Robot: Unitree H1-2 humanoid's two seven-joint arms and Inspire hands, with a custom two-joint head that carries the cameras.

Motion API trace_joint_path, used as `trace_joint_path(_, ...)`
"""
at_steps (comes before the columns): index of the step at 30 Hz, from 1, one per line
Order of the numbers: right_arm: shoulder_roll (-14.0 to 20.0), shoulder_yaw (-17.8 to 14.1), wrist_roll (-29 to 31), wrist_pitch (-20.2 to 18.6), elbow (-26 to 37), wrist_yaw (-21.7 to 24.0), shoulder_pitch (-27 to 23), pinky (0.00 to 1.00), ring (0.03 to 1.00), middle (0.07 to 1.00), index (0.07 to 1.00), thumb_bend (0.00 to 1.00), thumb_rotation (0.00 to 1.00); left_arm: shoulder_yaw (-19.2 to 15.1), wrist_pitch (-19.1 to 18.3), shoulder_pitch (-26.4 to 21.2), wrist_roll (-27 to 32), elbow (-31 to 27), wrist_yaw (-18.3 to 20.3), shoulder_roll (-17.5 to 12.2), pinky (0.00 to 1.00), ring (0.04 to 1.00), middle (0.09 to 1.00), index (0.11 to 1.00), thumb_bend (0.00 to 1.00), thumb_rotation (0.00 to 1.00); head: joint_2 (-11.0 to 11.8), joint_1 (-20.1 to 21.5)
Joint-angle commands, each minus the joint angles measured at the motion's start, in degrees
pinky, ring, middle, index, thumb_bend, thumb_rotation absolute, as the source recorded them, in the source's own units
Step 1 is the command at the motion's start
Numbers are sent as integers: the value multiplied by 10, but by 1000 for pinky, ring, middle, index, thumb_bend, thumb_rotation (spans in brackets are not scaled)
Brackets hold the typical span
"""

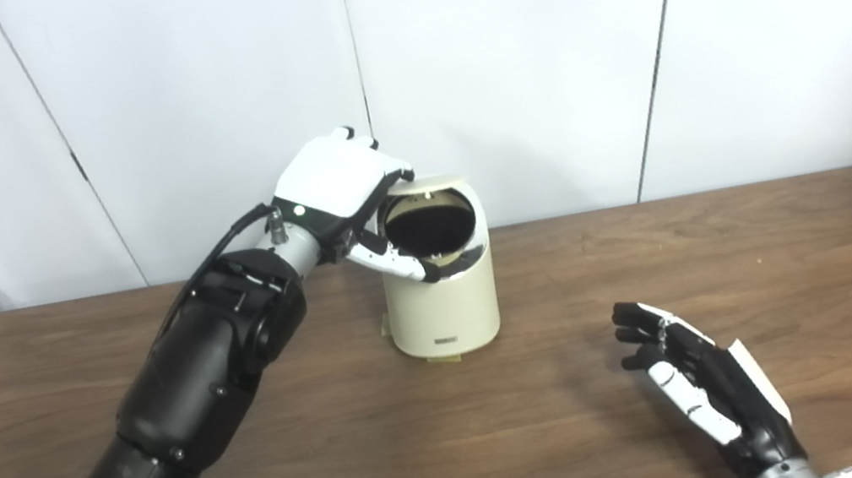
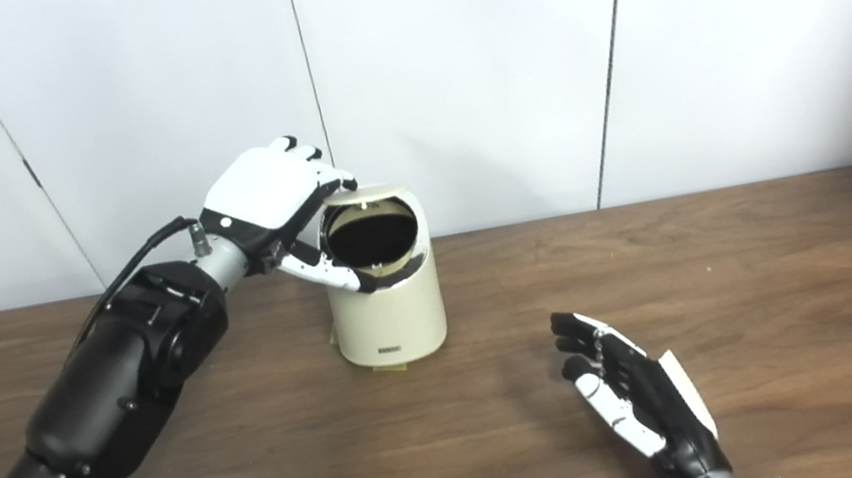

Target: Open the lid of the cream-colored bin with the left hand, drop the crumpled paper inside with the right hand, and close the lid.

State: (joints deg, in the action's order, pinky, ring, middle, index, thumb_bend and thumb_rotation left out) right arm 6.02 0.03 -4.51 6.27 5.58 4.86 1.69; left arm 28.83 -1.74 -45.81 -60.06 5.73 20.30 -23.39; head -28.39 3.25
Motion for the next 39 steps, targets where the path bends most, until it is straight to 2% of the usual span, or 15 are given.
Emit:
trace_joint_path(1,-6,3,5,7,3,-5,-8,708,825,839,818,179,708,-2,12,-18,-16,-15,-12,-8,1000,939,838,839,1000,742,-1,0)
trace_joint_path(6,-9,3,12,4,6,-4,-8,711,830,843,818,170,673,6,33,-12,-54,-19,-16,-13,1000,944,840,840,1000,791,-3,1)
trace_joint_path(14,-6,3,6,1,9,-4,-8,705,825,841,817,177,697,6,57,5,-74,-35,-13,-13,1000,943,835,830,1000,805,-6,0)
trace_joint_path(27,-1,0,11,11,1,-2,-11,695,822,833,807,194,702,-7,57,28,-82,-59,9,-8,1000,937,828,825,1000,810,-13,-2)
trace_joint_path(39,-3,1,9,1,8,-3,-10,713,826,838,815,201,724,-9,67,35,-81,-57,5,-10,1000,932,822,820,1000,805,-17,0)
